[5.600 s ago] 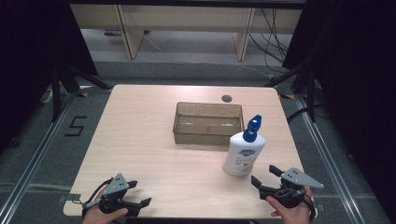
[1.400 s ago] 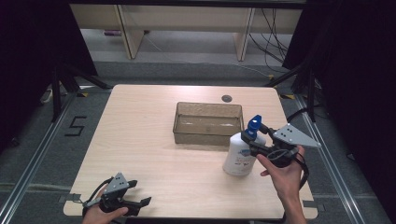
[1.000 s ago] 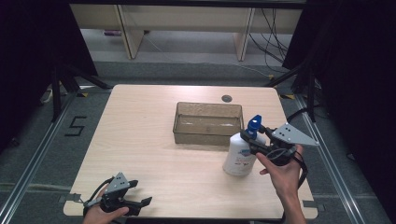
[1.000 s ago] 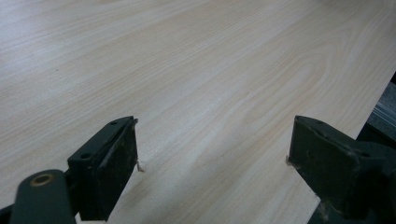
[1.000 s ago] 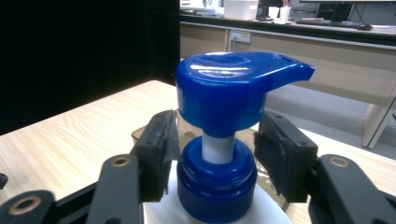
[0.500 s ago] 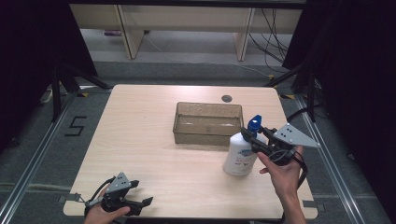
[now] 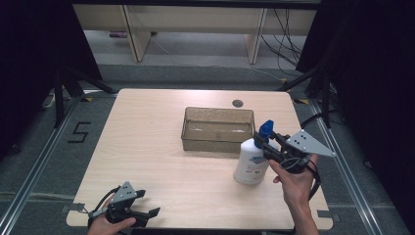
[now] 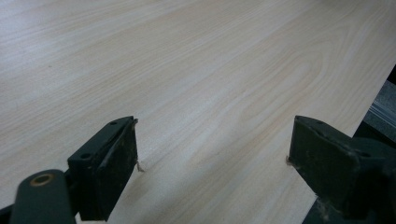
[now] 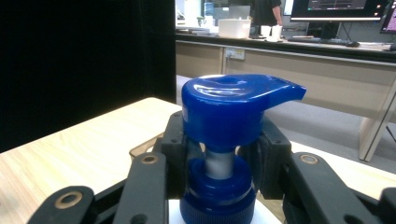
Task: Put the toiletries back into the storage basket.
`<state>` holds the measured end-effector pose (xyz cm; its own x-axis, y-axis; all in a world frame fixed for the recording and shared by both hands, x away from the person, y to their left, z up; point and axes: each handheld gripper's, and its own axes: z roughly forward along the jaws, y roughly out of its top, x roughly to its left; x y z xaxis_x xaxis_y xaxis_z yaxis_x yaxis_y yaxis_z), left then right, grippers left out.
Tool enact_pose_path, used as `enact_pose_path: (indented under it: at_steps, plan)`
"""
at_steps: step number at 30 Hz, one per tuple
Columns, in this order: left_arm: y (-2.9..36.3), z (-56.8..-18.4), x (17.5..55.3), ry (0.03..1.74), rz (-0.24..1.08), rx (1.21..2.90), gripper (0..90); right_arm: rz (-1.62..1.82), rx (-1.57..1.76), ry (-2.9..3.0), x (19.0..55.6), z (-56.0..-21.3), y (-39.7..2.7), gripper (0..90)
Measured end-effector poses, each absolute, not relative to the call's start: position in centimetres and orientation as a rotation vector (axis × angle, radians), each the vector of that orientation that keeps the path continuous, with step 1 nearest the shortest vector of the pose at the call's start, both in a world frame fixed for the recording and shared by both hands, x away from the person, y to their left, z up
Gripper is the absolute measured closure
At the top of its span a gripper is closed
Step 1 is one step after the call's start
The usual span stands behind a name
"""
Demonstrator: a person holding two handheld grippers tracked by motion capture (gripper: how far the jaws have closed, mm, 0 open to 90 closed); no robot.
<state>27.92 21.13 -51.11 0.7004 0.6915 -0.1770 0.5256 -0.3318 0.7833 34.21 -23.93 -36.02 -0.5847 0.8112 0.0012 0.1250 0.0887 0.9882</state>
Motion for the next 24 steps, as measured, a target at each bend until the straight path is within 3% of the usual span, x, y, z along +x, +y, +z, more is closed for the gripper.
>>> enact_pose_path:
  at_steps: [24]
  plan:
    - [21.4,-51.1,27.9,0.930,0.239,2.004,14.9,1.576,0.930,1.764,34.8,-32.6,-24.0,65.9]
